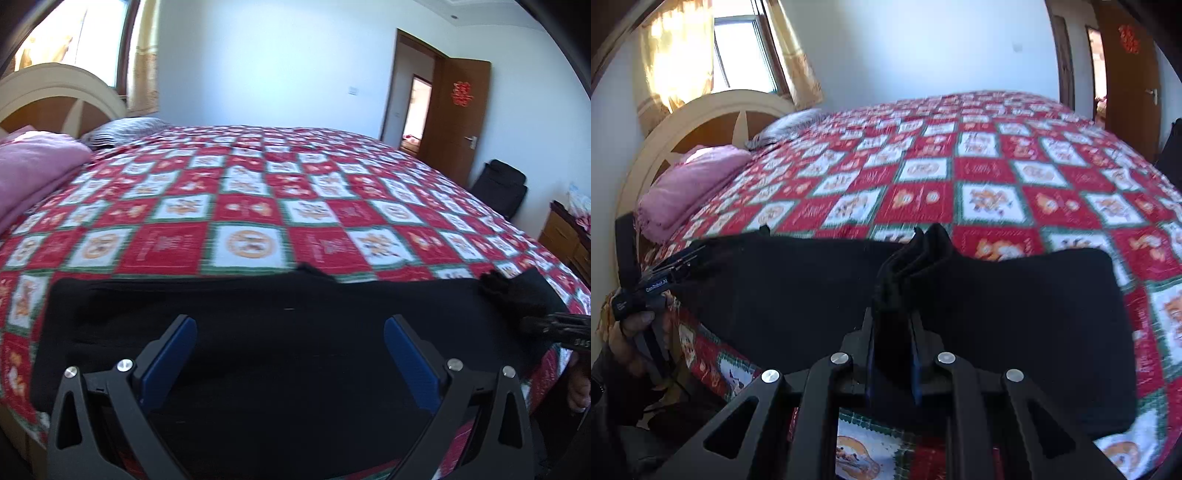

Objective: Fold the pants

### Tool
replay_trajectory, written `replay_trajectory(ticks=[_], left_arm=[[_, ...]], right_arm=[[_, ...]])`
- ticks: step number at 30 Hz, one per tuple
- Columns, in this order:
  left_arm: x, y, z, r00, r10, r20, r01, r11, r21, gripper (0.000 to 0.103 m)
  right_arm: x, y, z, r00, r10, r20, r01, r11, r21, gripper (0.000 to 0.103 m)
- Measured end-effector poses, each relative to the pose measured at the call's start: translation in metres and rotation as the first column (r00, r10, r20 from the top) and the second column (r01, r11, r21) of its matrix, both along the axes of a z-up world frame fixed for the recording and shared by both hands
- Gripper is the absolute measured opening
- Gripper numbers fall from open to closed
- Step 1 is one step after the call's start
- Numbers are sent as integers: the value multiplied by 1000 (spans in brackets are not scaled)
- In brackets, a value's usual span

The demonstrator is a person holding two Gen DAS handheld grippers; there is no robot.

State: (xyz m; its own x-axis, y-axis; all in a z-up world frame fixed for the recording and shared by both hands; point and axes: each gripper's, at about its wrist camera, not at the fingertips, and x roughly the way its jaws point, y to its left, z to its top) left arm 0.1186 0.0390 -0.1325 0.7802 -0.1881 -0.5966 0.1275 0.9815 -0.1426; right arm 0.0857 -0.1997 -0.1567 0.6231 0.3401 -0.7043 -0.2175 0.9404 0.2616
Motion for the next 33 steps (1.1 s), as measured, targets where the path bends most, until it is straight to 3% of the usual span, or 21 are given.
replay_trajectory(ticks=[2, 4, 8, 10, 12, 14, 17, 19, 21, 24, 27, 33], left_arm=[[5, -19, -1, 998, -55, -16, 55, 998, -19, 103], [11, -37, -1, 994, -98, -38, 97, 994, -40, 103], [23, -86, 0, 975, -208, -72, 204, 977, -68, 103], [25, -106, 0, 962, -257, -89, 249, 964, -96, 103], [28, -134, 1, 945, -307, -113, 293, 948, -127, 102], [31, -157, 1, 929, -347, -132, 329, 934, -141, 96], [35, -189, -3, 907, -390, -156, 377, 920, -108, 79], [38, -202, -7, 897, -403, -183, 390, 915, -102, 65], [44, -211, -15, 885, -408, -222, 390, 913, -123, 60], [44, -218, -15, 896, -388, -216, 378, 922, -86, 55], [42, -221, -14, 886, -412, -212, 403, 911, -89, 15], [37, -203, -1, 885, -428, -185, 401, 901, -165, 13]], right_arm=[[8, -5, -10, 996, 16, -88, -13, 999, 36, 29], [2, -15, -5, 995, 37, -91, -30, 996, 78, 53], [-18, -48, 20, 1000, 7, 26, -8, 999, 54, 54], [-24, -77, 29, 993, -83, 78, 78, 995, 68, 54], [-26, -116, 30, 967, -236, 93, 222, 965, 137, 55], [-25, -147, 24, 932, -357, 59, 336, 915, 223, 56], [-24, -169, 16, 893, -449, 27, 426, 863, 271, 56], [-25, -173, 13, 878, -476, 38, 452, 854, 259, 56], [-26, -172, 14, 875, -481, 56, 454, 856, 248, 56], [-27, -164, 18, 875, -475, 97, 445, 866, 229, 57], [-30, -163, 17, 877, -466, 117, 436, 874, 214, 57], [-31, -160, 15, 872, -474, 124, 445, 872, 203, 57]])
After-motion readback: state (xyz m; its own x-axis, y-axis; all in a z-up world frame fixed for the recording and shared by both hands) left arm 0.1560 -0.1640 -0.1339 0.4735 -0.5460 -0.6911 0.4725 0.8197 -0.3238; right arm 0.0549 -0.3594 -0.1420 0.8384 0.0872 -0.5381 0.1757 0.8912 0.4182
